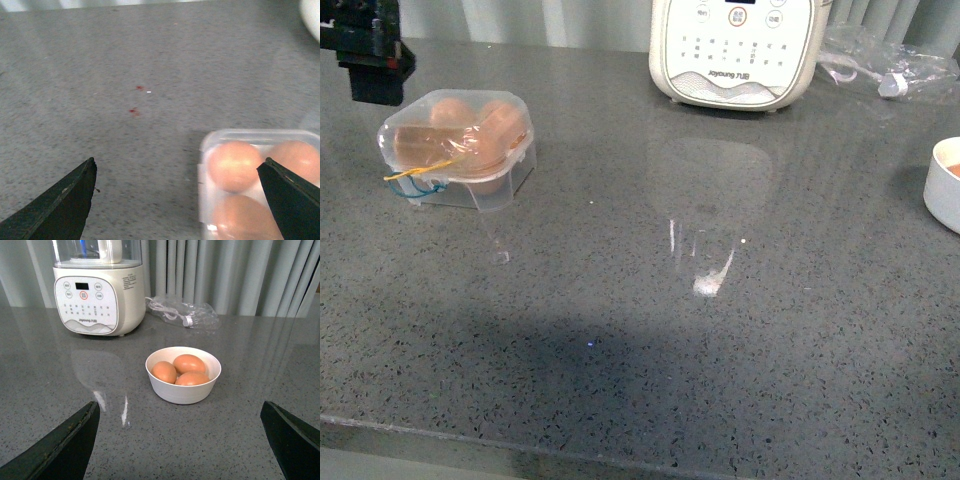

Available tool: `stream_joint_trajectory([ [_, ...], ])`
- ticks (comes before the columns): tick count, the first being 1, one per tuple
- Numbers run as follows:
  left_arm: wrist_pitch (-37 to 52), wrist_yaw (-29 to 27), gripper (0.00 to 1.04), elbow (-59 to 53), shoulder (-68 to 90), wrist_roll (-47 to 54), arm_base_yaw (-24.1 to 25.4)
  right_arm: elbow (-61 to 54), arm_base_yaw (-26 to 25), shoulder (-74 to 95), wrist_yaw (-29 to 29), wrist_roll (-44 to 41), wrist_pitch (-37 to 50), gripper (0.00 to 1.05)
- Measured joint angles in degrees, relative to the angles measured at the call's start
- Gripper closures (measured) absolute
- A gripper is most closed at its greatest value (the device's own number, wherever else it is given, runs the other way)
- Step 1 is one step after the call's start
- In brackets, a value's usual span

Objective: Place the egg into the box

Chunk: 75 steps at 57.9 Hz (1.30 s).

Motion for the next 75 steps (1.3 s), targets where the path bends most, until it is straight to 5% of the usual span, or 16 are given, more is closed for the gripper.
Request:
stream_joint_trajectory([
  [13, -7.8, 2.8, 0.07, -3.0, -11.6, 1.5, -8.4, 0.0, 0.0, 0.0, 0.0, 0.0, 0.0, 0.07],
  [26, -11.9, 2.8, 0.07, -5.8, -23.8, 1.3, -9.0, 0.0, 0.0, 0.0, 0.0, 0.0, 0.0, 0.07],
  [37, -14.6, 3.3, 0.07, -10.6, -33.5, 1.9, -6.0, 0.0, 0.0, 0.0, 0.0, 0.0, 0.0, 0.07],
  [55, -22.0, 11.1, 0.07, -23.9, -50.6, 4.1, 9.2, 0.0, 0.0, 0.0, 0.0, 0.0, 0.0, 0.07],
  [66, -22.2, 10.9, 0.07, -26.5, -52.0, 3.0, 10.7, 0.0, 0.0, 0.0, 0.0, 0.0, 0.0, 0.07],
  [75, -5.8, 8.7, 0.31, -34.2, -55.3, -3.9, 9.7, 0.0, 0.0, 0.0, 0.0, 0.0, 0.0, 0.07],
])
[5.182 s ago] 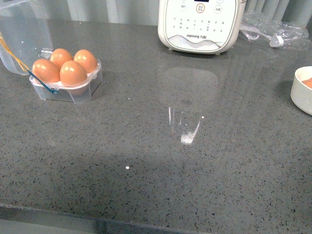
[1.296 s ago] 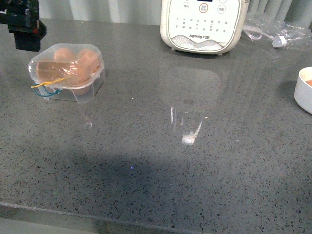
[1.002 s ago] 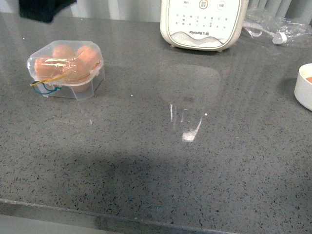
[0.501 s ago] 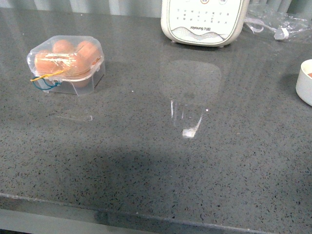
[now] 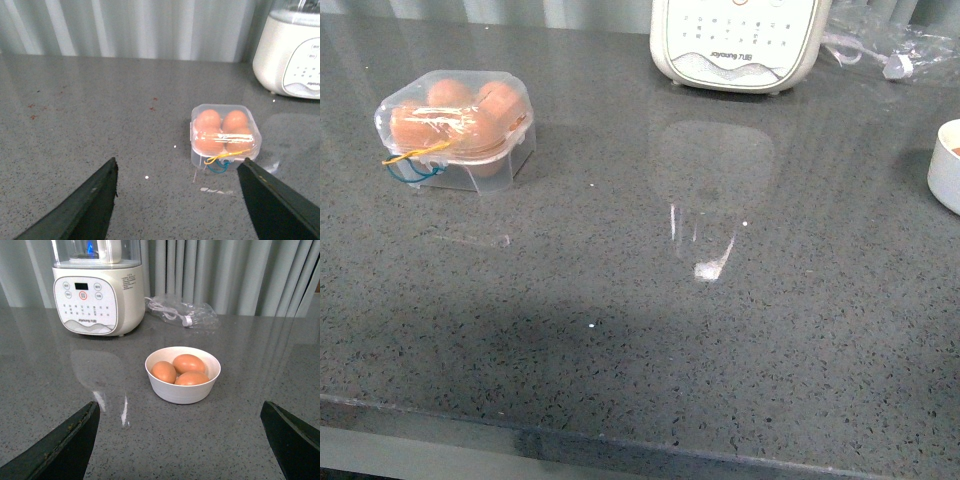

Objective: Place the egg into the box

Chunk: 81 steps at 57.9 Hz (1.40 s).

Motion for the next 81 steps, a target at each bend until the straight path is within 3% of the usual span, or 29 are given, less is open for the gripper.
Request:
stream_joint_trajectory([
  [5, 1.1, -0.8, 0.47, -2.4, -2.3, -1.9, -1.1, 0.0, 0.0, 0.0, 0.0, 0.0, 0.0, 0.07],
  [10, 1.0, -6.1, 0.66, -4.7, -4.6, -2.6, -5.4, 0.0, 0.0, 0.0, 0.0, 0.0, 0.0, 0.07],
  [23, -0.3, -6.3, 1.01, -7.7, -9.0, -3.0, -6.9, 0.0, 0.0, 0.0, 0.0, 0.0, 0.0, 0.07],
  [75, -9.6, -6.5, 1.01, -12.0, -24.5, -3.5, -6.9, 0.0, 0.0, 0.0, 0.0, 0.0, 0.0, 0.07],
  [81, -19.1, -6.4, 1.01, -12.0, -32.1, -3.5, -6.9, 0.0, 0.0, 0.0, 0.0, 0.0, 0.0, 0.07],
])
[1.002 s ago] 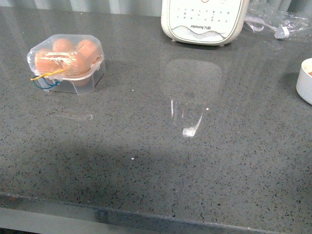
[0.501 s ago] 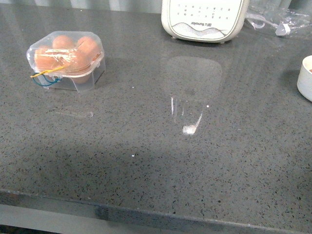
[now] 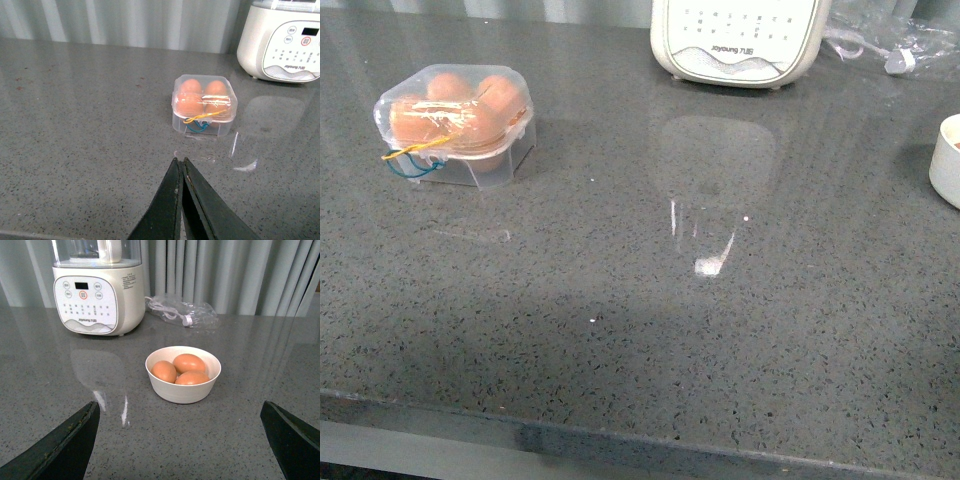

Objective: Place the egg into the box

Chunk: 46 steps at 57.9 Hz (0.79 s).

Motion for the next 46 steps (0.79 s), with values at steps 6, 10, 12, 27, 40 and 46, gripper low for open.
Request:
stream_joint_trajectory([
  [6, -0.5, 0.0, 1.01, 0.0, -2.3, 0.0, 0.0, 0.0, 0.0, 0.0, 0.0, 0.0, 0.0, 0.07],
  [10, -0.7, 0.0, 1.01, 0.0, -2.3, 0.0, 0.0, 0.0, 0.0, 0.0, 0.0, 0.0, 0.0, 0.07],
  [12, -0.7, 0.0, 1.01, 0.0, -2.3, 0.0, 0.0, 0.0, 0.0, 0.0, 0.0, 0.0, 0.0, 0.07],
  [27, -0.7, 0.0, 0.87, 0.0, -2.3, 0.0, 0.0, 0.0, 0.0, 0.0, 0.0, 0.0, 0.0, 0.07],
  [40, -0.7, 0.0, 0.37, 0.0, -2.3, 0.0, 0.0, 0.0, 0.0, 0.0, 0.0, 0.0, 0.0, 0.07],
  [46, -0.7, 0.0, 0.20, 0.0, -2.3, 0.0, 0.0, 0.0, 0.0, 0.0, 0.0, 0.0, 0.0, 0.07],
])
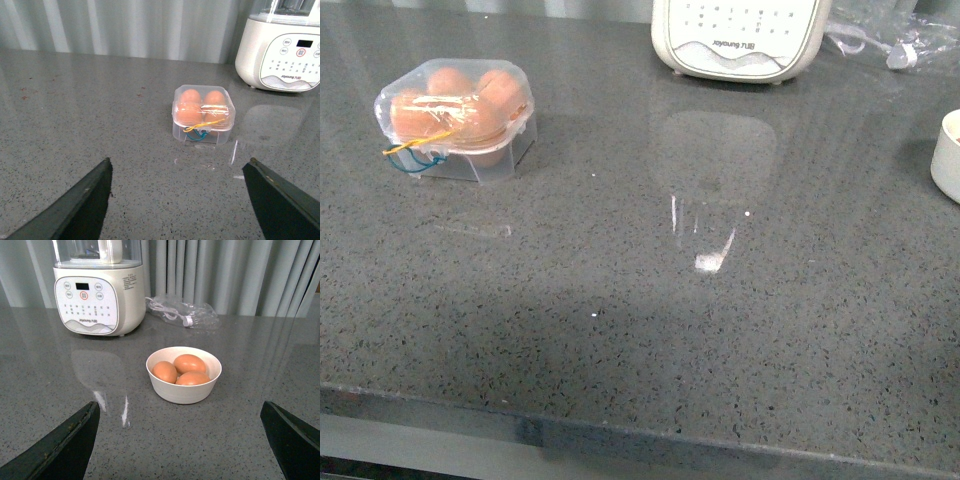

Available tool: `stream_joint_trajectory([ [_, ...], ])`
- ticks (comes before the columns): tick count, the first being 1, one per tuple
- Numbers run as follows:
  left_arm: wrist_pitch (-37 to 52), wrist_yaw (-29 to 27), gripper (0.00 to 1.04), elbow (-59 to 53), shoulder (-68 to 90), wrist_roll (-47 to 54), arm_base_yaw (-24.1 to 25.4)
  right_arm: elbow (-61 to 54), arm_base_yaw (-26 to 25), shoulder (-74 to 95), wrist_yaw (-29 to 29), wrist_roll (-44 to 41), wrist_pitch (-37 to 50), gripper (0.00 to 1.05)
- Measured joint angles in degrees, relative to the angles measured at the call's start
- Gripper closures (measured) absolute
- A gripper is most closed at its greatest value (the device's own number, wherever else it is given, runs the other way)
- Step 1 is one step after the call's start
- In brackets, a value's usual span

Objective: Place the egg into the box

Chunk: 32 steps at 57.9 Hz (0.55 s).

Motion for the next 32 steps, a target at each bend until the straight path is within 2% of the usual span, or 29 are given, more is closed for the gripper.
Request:
stream_joint_trajectory([
  [6, 0.0, 0.0, 0.05, 0.0, 0.0, 0.0, 0.0, 0.0, 0.0, 0.0, 0.0, 0.0, 0.0, 0.07],
  [9, 0.0, 0.0, 0.08, 0.0, 0.0, 0.0, 0.0, 0.0, 0.0, 0.0, 0.0, 0.0, 0.0, 0.07],
  [32, 0.0, 0.0, 0.07, 0.0, 0.0, 0.0, 0.0, 0.0, 0.0, 0.0, 0.0, 0.0, 0.0, 0.07],
])
